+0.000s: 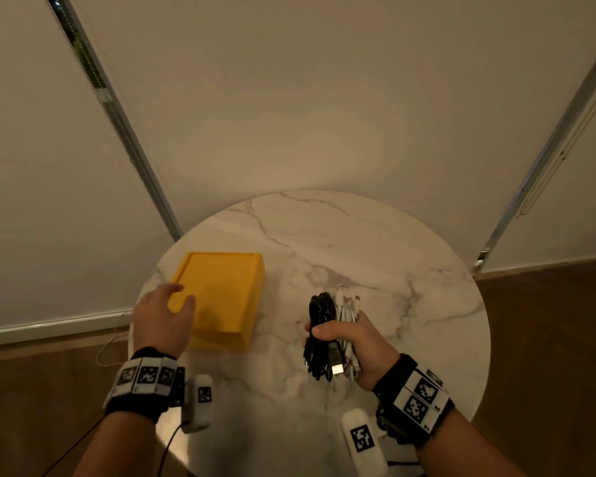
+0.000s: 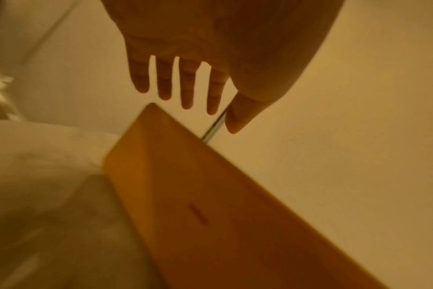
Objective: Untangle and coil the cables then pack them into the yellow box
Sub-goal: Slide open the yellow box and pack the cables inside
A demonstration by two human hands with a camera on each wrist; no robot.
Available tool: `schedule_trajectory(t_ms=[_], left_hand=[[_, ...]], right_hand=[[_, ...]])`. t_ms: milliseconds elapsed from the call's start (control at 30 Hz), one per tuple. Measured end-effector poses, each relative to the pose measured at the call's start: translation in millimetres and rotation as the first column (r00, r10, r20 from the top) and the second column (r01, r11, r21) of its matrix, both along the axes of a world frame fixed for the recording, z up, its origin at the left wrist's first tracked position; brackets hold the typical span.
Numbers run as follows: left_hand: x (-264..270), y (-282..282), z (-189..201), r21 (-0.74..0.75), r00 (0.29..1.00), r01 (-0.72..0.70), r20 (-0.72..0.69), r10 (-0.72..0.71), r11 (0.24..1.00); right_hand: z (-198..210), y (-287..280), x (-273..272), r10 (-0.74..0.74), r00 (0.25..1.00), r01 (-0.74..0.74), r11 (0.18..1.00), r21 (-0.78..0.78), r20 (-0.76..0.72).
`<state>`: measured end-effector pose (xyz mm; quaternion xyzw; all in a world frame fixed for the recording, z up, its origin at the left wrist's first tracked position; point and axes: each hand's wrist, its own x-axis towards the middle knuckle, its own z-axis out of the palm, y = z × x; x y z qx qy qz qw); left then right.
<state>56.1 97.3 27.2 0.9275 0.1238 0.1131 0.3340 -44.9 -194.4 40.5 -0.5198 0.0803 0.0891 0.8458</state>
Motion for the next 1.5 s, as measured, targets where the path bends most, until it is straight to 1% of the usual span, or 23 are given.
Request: schedule_trajectory(t_ms=[33, 67, 100, 167, 233, 367, 467, 567, 633, 700, 767, 833, 867, 933, 1000, 1067, 1167, 1200, 1333, 1400, 1500], left_hand=[[5.6, 12.9, -5.8, 0.004, 0.992, -0.098, -0.085, 0.098, 0.995], [9.4, 22.2, -9.6, 0.001, 0.973, -0.161, -0.169, 0.159, 0.987], [13.3, 30.1, -14.2, -0.022, 0.952, -0.191, -0.249, 0.179, 0.981], [18.1, 36.9, -21.1, -0.145, 0.918, -0.197, -0.374, 0.131, 0.970], [21.0, 37.5, -25.8, -0.232, 0.910, -0.193, -0.407, 0.085, 0.953], [21.1, 31.7, -31.4, -0.300, 0.907, -0.180, -0.420, 0.039, 0.937], [16.1, 17.4, -32.8, -0.354, 0.901, -0.175, -0.435, 0.003, 0.919], [8.9, -0.1, -32.6, -0.420, 0.878, -0.183, -0.477, -0.044, 0.889], [4.5, -12.2, -31.4, -0.497, 0.845, -0.215, -0.527, -0.096, 0.841], [-1.7, -26.2, -28.2, -0.599, 0.801, -0.249, -0.570, -0.186, 0.761], [-8.2, -41.1, -20.8, -0.684, 0.765, -0.253, -0.574, -0.291, 0.684], [-10.7, -54.6, -19.1, -0.738, 0.751, -0.238, -0.552, -0.363, 0.632], [-10.2, -60.3, -20.8, -0.754, 0.760, -0.233, -0.535, -0.368, 0.614], [-10.1, -70.2, -23.4, -0.787, 0.796, -0.259, -0.502, -0.337, 0.560], [-9.4, -77.2, -26.4, -0.822, 0.818, -0.294, -0.481, -0.316, 0.488], [-9.6, -80.7, -27.8, -0.847, 0.826, -0.296, -0.459, -0.327, 0.442], [-10.6, -81.8, -31.0, -0.855, 0.843, -0.297, -0.444, -0.304, 0.425], [-11.5, -82.7, -31.2, -0.854, 0.846, -0.297, -0.443, -0.296, 0.428], [-11.9, -88.6, -31.1, -0.842, 0.849, -0.299, -0.450, -0.277, 0.450], [-12.3, -90.8, -28.0, -0.835, 0.844, -0.312, -0.463, -0.272, 0.452], [-10.5, -90.8, -25.2, -0.836, 0.842, -0.315, -0.465, -0.275, 0.449]], right_hand=[[-0.7, 0.9, 0.4, 0.007, 1.000, -0.007, 1.000, -0.007, -0.013], [-1.7, 1.9, 1.0, 0.016, 1.000, -0.016, 1.000, -0.016, -0.026], [-2.8, 3.3, 2.0, 0.026, 0.999, -0.027, 0.999, -0.029, -0.040], [-4.0, 6.7, 3.2, 0.056, 0.996, -0.058, 0.998, -0.039, -0.064], [-6.2, 9.5, 3.4, 0.086, 0.993, -0.089, 0.995, -0.040, -0.082], [-11.2, 13.9, 3.8, 0.108, 0.988, -0.117, 0.990, -0.077, -0.106], [-14.4, 18.5, 5.6, 0.128, 0.983, -0.142, 0.985, -0.102, -0.132], [-16.9, 22.5, 7.1, 0.149, 0.978, -0.165, 0.981, -0.106, -0.144], [-17.4, 24.0, 7.7, 0.153, 0.978, -0.168, 0.981, -0.096, -0.143], [-18.5, 21.3, 9.3, 0.139, 0.981, -0.152, 0.984, -0.091, -0.135], [-17.2, 17.9, 10.3, 0.143, 0.983, -0.155, 0.983, -0.099, -0.119], [-16.4, 14.6, 9.6, 0.134, 0.986, -0.143, 0.986, -0.089, -0.096], [-15.7, 13.0, 8.6, 0.117, 0.989, -0.124, 0.989, -0.084, -0.089], [-16.6, 9.2, 8.3, 0.074, 0.994, -0.080, 0.993, -0.082, -0.079], [-21.0, 0.9, 10.4, 0.003, 0.995, -0.012, 0.996, -0.094, -0.100], [-28.4, -10.3, 13.4, -0.089, 0.985, 0.074, 0.992, -0.103, -0.149], [-31.2, -24.3, 12.8, -0.116, 0.976, 0.096, 0.989, -0.115, -0.184], [-29.8, -27.5, 11.7, -0.097, 0.979, 0.076, 0.990, -0.121, -0.179], [-20.4, -30.7, 3.4, 0.069, 0.977, -0.090, 0.991, -0.098, -0.201], [-17.7, -29.9, 2.0, 0.092, 0.975, -0.116, 0.987, -0.109, -0.204], [-16.4, -27.7, 2.4, 0.086, 0.973, -0.114, 0.986, -0.120, -0.214]])
